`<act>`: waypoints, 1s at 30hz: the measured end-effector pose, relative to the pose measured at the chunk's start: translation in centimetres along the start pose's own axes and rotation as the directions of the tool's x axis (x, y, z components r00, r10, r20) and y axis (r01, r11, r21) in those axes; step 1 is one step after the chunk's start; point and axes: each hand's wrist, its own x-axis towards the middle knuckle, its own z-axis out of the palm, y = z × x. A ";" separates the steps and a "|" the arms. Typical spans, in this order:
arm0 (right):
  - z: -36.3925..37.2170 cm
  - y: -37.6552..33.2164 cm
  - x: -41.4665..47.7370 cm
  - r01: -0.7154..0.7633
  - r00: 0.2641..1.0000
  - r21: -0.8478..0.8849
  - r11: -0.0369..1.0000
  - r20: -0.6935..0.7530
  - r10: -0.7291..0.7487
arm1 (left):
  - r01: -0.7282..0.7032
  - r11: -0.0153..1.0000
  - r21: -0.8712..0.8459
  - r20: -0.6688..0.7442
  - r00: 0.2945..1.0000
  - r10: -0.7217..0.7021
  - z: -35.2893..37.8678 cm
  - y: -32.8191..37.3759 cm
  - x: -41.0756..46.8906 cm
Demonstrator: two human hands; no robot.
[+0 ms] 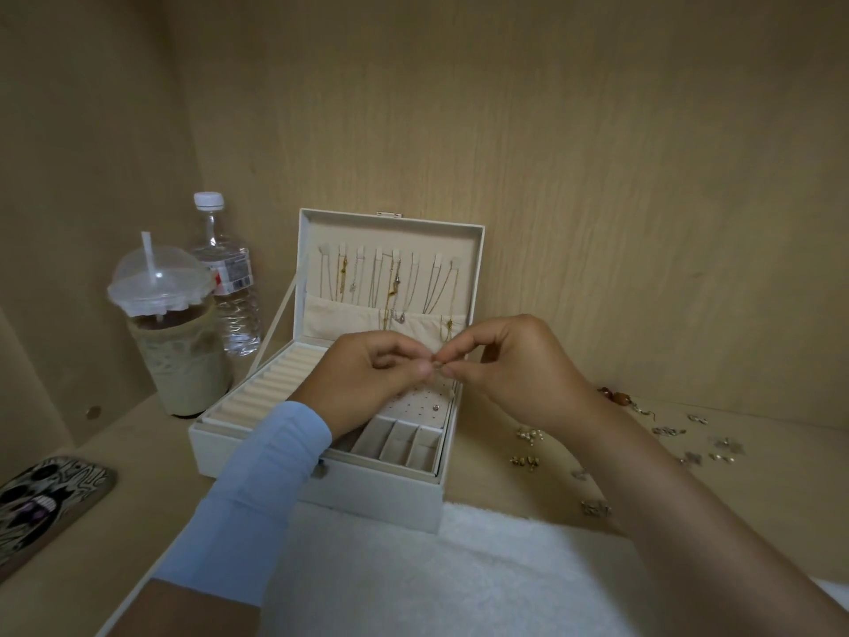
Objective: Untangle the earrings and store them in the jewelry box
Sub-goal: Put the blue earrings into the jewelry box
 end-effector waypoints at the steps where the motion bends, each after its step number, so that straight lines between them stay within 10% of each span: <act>1: 0.2 -0.2 0.0 0.036 0.999 -0.004 0.999 -0.022 -0.036 | 0.013 0.997 -0.079 -0.020 1.000 -0.014 0.2 0.3 -0.1; 16: 0.7 -0.8 0.0 -0.050 0.998 0.300 0.953 -0.016 0.057 | -0.014 0.983 -0.184 -0.077 0.997 -0.001 -0.2 0.7 -0.8; 22: 0.6 0.8 -0.5 -0.018 0.980 -0.129 0.991 0.195 0.043 | -0.013 0.867 0.498 -0.031 0.999 0.033 -0.7 -1.1 -1.0; 30: 0.7 0.2 -0.8 0.109 0.972 -0.355 0.928 0.233 -0.025 | -0.053 0.812 0.582 0.005 0.998 0.062 -0.6 -1.1 -1.1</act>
